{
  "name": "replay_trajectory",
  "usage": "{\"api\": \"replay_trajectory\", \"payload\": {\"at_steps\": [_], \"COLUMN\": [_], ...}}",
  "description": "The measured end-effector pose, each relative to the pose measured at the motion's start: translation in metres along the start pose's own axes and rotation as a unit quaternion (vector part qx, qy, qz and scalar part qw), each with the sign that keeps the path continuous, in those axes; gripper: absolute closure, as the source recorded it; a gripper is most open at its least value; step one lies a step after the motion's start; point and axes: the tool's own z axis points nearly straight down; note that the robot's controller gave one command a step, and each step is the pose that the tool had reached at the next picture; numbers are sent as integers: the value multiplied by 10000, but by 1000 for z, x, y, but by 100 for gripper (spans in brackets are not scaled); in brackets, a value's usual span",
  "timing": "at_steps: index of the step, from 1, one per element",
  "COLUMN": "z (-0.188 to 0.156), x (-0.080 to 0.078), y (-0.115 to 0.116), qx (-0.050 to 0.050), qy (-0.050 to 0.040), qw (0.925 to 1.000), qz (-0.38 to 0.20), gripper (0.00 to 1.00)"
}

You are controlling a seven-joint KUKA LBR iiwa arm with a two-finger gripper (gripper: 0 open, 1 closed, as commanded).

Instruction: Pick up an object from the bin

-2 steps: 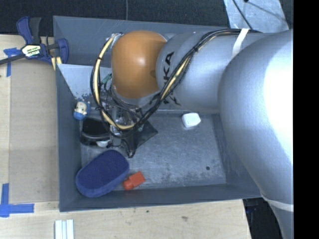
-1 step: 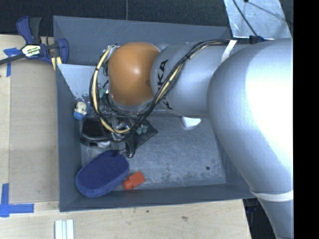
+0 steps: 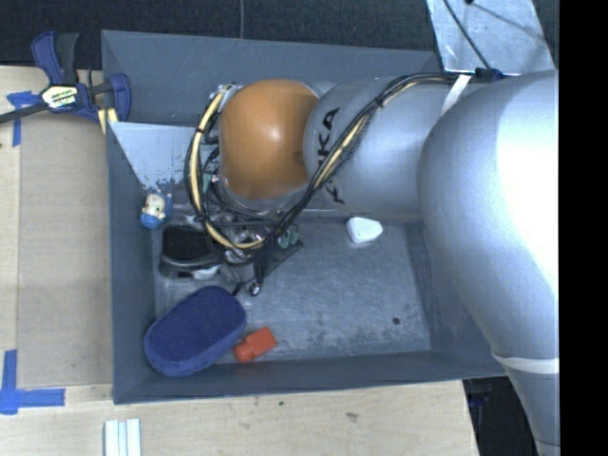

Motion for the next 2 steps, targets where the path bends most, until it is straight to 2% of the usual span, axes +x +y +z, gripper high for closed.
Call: {"api": "replay_trajectory", "payload": {"at_steps": [1,2], "z": [-1,-129], "x": [0,41], "y": [-2,12], "qx": [10,51], "qy": [1,23], "qw": [10000,10000], "qz": [16,-7], "gripper": [100,100]}}
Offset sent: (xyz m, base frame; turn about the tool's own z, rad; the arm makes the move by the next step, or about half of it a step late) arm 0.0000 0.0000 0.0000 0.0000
